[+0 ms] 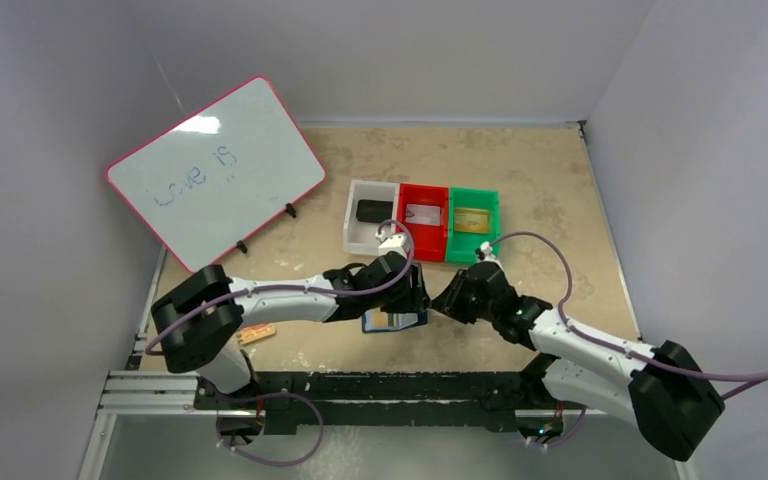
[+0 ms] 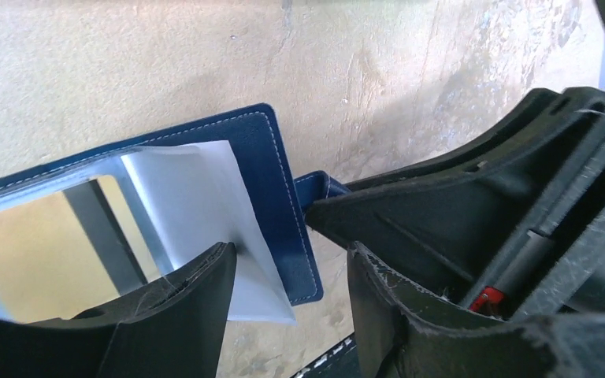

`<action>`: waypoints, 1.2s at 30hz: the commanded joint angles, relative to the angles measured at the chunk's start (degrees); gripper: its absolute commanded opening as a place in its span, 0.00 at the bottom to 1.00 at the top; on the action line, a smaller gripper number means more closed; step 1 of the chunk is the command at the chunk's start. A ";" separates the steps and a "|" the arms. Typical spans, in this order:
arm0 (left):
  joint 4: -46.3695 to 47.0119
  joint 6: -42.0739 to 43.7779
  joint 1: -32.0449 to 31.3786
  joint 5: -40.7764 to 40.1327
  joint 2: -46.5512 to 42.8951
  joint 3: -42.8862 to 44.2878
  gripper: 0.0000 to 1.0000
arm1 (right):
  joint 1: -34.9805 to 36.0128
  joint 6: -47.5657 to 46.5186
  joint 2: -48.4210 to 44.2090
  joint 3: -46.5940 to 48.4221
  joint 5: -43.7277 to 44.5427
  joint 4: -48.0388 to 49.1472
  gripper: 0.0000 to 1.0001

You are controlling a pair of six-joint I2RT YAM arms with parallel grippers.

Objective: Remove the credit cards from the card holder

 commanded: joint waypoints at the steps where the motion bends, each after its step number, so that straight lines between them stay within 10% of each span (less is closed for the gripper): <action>1: 2.64 1.80 -0.39 2.23 2.53 2.46 0.52 | -0.15 0.47 -2.82 1.73 4.25 -4.54 0.32; 19: -0.46 2.04 -0.93 0.19 4.39 1.16 0.17 | -0.15 -1.96 -8.04 5.35 3.10 -3.96 0.11; 26: 1.86 3.91 -1.31 4.18 3.31 0.76 0.43 | -0.15 -2.94 -3.41 7.36 0.94 -1.41 0.11; 36: 4.80 3.36 -2.50 6.76 3.51 -2.53 0.39 | -0.24 -3.01 -0.70 7.68 -1.56 2.39 0.12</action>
